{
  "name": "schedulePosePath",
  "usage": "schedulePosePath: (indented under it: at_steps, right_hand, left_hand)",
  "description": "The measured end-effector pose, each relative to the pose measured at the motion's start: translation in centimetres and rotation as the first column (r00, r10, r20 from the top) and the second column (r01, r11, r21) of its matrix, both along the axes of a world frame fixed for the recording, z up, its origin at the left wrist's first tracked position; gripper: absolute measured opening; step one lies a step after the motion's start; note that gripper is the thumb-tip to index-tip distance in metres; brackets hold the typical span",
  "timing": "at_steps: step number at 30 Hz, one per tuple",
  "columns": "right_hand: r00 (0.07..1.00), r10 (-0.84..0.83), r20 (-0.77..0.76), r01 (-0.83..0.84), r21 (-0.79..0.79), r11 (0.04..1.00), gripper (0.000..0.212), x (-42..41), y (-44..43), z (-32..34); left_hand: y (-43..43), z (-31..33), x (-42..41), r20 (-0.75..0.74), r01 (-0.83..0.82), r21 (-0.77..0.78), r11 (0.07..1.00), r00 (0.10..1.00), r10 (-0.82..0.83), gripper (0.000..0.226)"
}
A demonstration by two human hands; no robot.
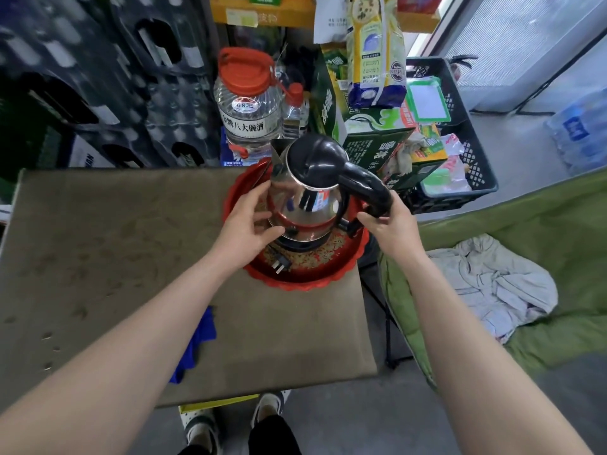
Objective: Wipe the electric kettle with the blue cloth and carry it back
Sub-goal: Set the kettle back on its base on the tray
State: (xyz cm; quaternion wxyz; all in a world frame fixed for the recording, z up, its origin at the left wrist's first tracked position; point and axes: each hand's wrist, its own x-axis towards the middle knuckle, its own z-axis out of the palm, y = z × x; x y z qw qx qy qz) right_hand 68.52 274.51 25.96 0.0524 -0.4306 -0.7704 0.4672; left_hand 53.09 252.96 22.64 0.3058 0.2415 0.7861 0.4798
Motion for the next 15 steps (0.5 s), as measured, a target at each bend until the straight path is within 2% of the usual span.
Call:
schedulePosePath:
  at_steps: [3, 6, 15]
  right_hand:
    - [1.000, 0.024, 0.009, -0.024, 0.016, 1.000, 0.033, 0.3, 0.0, 0.1]
    - [0.998, 0.068, 0.016, -0.068, 0.040, 0.997, 0.029, 0.5, -0.1, 0.3]
    - [0.993, 0.113, 0.035, -0.115, 0.062, 0.991, 0.022, 1.5, -0.9, 0.2]
  left_hand:
    - [0.8, -0.4, -0.5, -0.057, -0.022, -0.026, 0.999, 0.998, 0.020, 0.099]
    - [1.3, -0.5, -0.9, -0.047, -0.007, -0.014, 1.000, 0.999, 0.007, 0.110]
    - [-0.1, -0.8, 0.6, 0.007, -0.045, 0.043, 0.998, 0.999, 0.044, 0.110]
